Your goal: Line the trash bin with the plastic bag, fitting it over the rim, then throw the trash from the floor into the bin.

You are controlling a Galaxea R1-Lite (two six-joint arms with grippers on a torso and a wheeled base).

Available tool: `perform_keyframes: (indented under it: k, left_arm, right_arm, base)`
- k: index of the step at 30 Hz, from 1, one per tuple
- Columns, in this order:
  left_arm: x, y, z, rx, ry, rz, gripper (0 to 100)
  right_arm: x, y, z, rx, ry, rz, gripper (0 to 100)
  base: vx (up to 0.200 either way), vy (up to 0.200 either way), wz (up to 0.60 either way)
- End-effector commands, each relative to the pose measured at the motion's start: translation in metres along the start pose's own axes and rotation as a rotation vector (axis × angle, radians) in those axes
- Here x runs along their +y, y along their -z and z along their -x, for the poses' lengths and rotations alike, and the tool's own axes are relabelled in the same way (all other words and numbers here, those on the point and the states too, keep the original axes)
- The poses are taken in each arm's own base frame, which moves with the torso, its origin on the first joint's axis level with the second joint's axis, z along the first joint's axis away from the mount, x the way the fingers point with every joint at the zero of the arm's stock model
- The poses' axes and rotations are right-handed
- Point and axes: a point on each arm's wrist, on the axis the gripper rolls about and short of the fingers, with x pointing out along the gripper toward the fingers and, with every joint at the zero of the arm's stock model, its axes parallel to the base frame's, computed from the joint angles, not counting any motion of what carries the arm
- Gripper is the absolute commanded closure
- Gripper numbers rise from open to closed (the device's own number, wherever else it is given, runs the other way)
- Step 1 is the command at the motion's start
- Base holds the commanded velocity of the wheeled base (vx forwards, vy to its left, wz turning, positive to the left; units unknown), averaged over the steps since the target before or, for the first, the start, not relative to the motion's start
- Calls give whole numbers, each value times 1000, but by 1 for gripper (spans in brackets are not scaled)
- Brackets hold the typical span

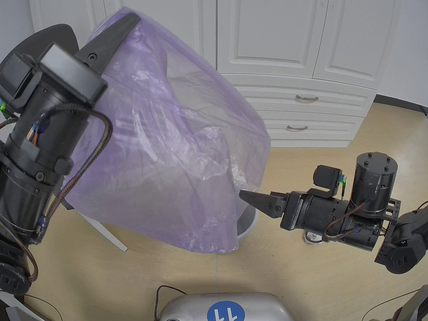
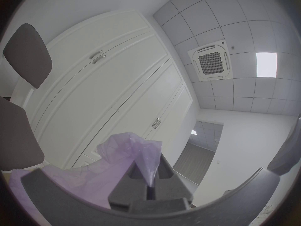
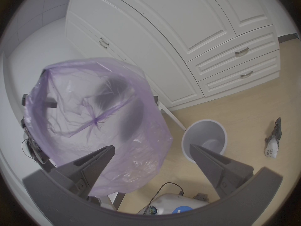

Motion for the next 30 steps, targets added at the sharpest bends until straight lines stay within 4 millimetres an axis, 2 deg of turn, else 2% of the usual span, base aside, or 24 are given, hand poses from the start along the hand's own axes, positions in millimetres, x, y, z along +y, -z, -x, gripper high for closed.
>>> perform_keyframes:
  k: [1, 10, 18, 23, 26, 30]
  left_arm:
    - [-8, -10, 4, -28, 23, 11, 100]
    - [-14, -29, 8, -89, 32, -12, 100]
    - [-18, -43, 13, -132, 45, -32, 100]
    - [-21, -52, 16, -159, 56, -32, 100]
    - [-24, -63, 22, -187, 73, -27, 100]
    - [-27, -64, 24, -189, 86, -14, 100]
  right_arm:
    - [3, 4, -18, -36, 20, -17, 0]
    - [9, 14, -28, -136, -68, -66, 0]
    - [7, 20, -24, -233, -160, -70, 0]
    - [12, 29, -22, -225, -207, -78, 0]
    - [8, 45, -22, -164, -217, -85, 0]
    - [10, 44, -22, -156, -238, -134, 0]
  base:
    - [0, 0, 0]
    - [0, 0, 0]
    - [0, 0, 0]
    - [0, 0, 0]
    - [0, 0, 0]
    - [0, 0, 0]
